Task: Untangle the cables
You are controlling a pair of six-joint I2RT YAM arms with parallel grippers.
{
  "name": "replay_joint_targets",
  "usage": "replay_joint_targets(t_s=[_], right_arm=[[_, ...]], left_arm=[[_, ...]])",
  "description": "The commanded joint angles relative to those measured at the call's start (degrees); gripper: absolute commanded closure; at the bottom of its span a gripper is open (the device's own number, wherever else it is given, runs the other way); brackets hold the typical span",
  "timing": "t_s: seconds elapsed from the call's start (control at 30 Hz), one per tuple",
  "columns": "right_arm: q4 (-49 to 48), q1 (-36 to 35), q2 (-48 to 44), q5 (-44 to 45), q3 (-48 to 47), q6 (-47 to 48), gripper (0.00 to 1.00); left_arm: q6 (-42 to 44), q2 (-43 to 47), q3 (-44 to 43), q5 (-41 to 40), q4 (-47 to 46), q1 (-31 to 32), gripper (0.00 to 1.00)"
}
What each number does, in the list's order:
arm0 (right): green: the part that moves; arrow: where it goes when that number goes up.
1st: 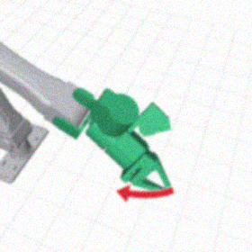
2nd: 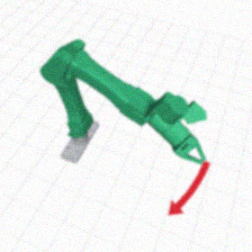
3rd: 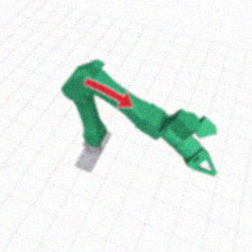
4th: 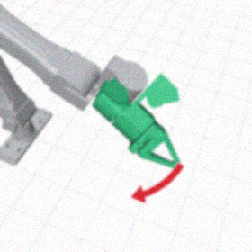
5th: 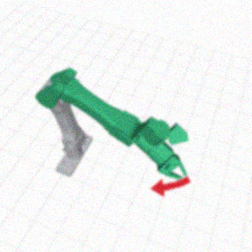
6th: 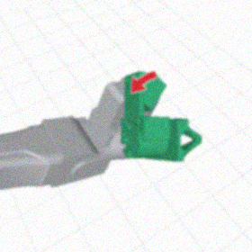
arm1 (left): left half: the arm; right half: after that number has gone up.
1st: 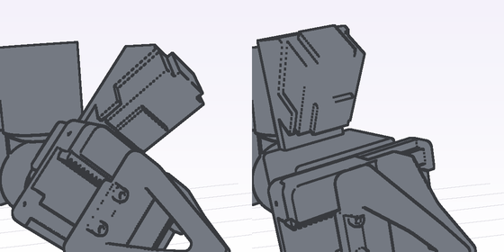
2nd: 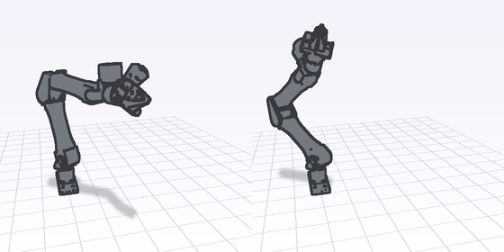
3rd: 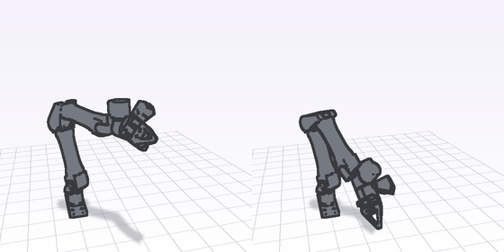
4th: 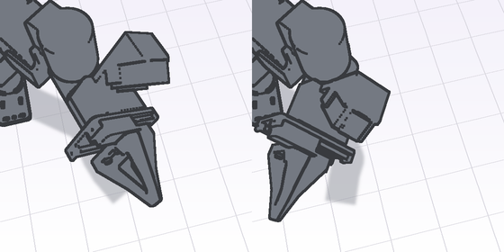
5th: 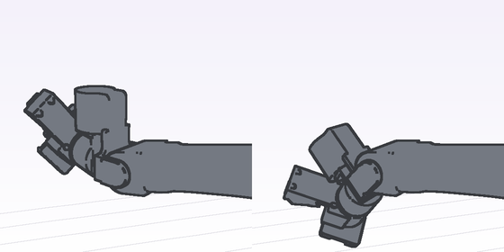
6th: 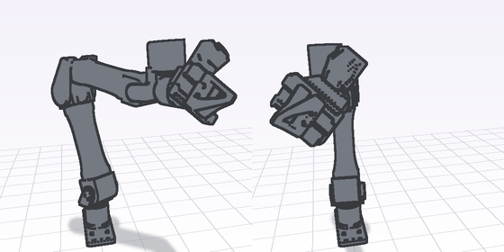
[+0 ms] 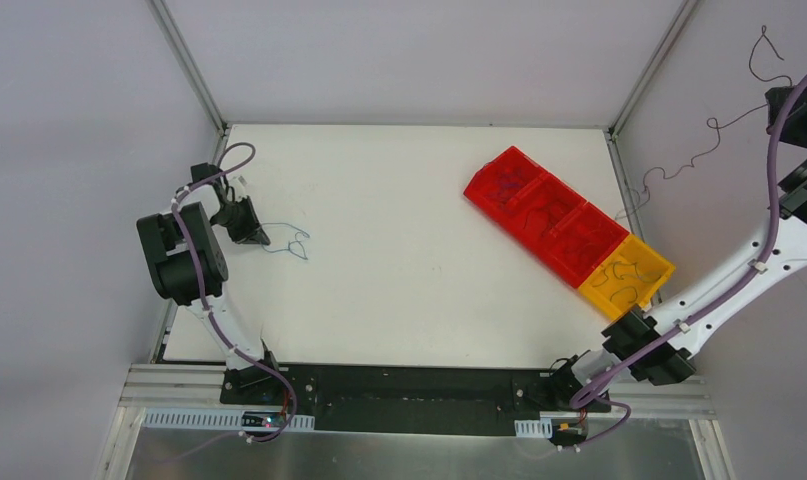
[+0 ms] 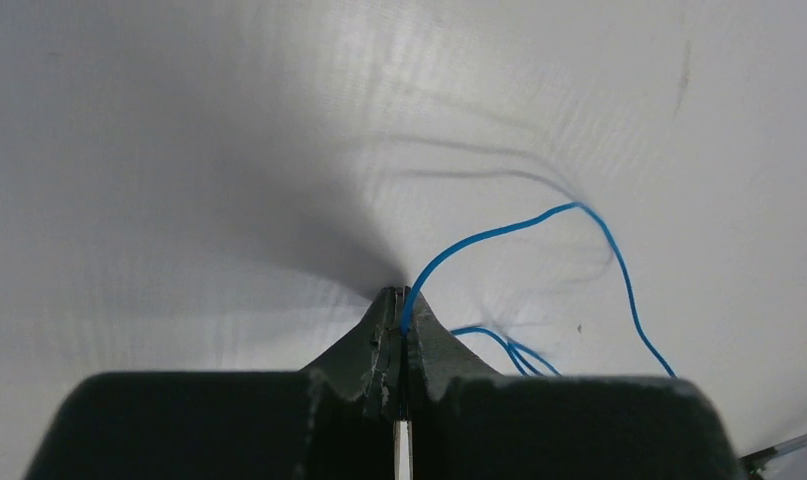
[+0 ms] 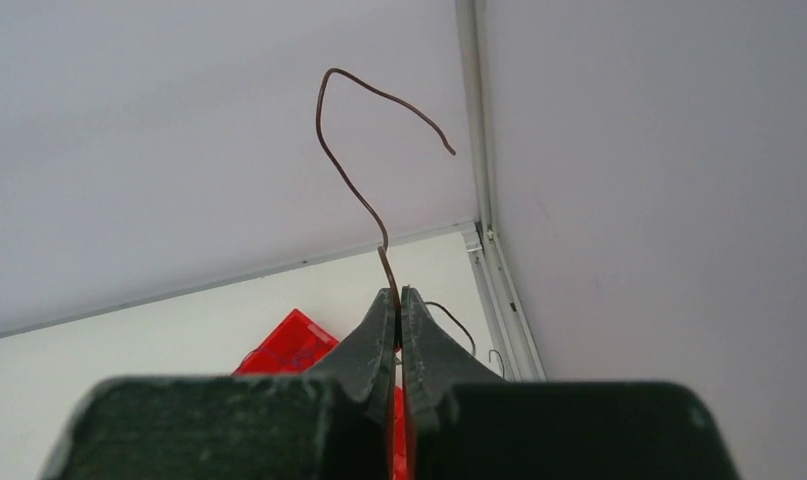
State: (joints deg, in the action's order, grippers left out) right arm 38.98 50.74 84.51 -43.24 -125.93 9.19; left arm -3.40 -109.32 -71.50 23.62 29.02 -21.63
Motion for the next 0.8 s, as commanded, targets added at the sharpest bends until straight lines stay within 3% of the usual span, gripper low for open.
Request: replay_joint_targets(t_s=[0.0,0.33,0.77], right_arm=[[-6.96,-0.13,-1.82,-7.12,-4.0,-8.21,1.0],[-18.52,-4.07,1.34,-11.48,-7.71,-25.29,1.0],[-10.93,-20.03,3.44,-6.97,-3.44,-17.84,1.0]], left_arm=[[6.25,3.89,3.16,3.92,1.57,5.97,1.0],[4.51,4.54,3.34,6.82,0.72,13.55,1.0],[3.58,2.82,2.28,6.92,0.38,14.53,1.0]])
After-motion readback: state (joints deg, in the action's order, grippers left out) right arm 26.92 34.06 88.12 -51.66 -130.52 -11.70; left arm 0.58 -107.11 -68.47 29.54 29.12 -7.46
